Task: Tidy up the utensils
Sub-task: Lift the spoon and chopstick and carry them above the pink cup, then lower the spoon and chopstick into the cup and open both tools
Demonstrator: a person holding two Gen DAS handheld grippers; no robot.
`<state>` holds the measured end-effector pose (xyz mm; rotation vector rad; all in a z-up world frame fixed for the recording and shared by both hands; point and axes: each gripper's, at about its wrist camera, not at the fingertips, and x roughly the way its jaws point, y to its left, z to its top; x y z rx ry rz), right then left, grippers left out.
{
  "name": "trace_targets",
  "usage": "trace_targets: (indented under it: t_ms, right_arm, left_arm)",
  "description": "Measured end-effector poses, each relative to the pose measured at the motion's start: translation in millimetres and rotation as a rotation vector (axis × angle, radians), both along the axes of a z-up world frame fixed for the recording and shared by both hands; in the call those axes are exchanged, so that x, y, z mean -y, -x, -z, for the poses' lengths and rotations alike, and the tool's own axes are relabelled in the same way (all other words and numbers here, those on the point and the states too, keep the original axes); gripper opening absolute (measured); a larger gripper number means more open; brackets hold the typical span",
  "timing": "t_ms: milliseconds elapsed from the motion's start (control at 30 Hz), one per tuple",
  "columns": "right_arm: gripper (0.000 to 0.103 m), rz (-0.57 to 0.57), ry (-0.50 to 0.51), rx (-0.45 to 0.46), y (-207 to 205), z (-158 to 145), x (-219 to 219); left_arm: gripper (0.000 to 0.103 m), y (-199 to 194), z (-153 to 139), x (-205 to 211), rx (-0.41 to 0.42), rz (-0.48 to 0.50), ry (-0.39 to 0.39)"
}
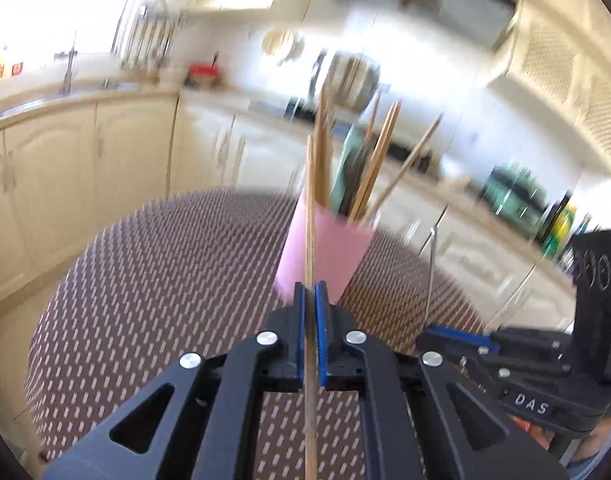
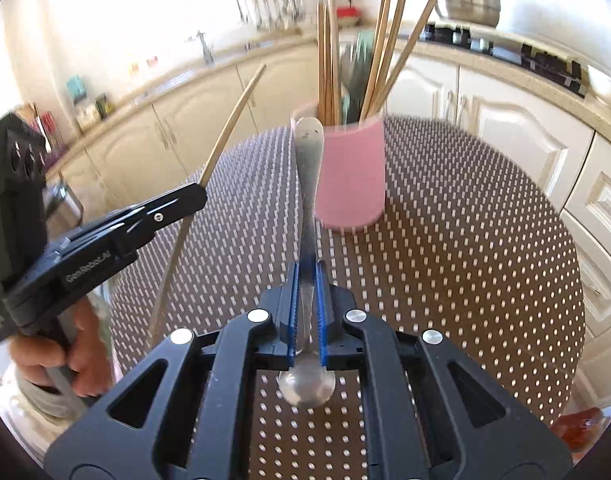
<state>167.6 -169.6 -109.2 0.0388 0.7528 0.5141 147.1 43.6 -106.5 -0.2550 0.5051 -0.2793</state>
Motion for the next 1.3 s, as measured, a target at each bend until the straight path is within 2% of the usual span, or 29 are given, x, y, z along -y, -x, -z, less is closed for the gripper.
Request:
trace_targets:
  t_ms: [133,233,467,600,767,1000,1300]
  right_arm:
    - [0.008,0.016,-0.066,0.058,-2,-18,4]
    - [0.008,0.033,-0.115,0.112,-4,-37,10]
    - [0.008,0.081,-0.197,0.279,-12,-82,17]
    - [0.008,0.122,-0.215,0.377,-23,-100,14]
    - [0.008,0.163,-0.228,0.419,-46,-101,10]
    - [0.008,0.163,-0.236,0.381,-77,-92,9]
    - [0.009,0.154,-0.225,0.347,-95,-74,3]
  left_arm:
    - [0.005,0,-16,3,0.199,0.013,0.07]
    - [0.005,-12,-32,14,0.316,0.002,0.081]
    - [0.005,-36,-64,42,0.509,-0.023,0.087]
    - [0.005,-55,-76,51,0.544,-0.029,0.091]
    - [0.005,-79,-78,56,0.566,-0.029,0.102]
    - [0.005,-108,-69,52,0.554,-0.032,0.126]
    - [0.005,-125,-51,49,0.529,-0.043,0.128]
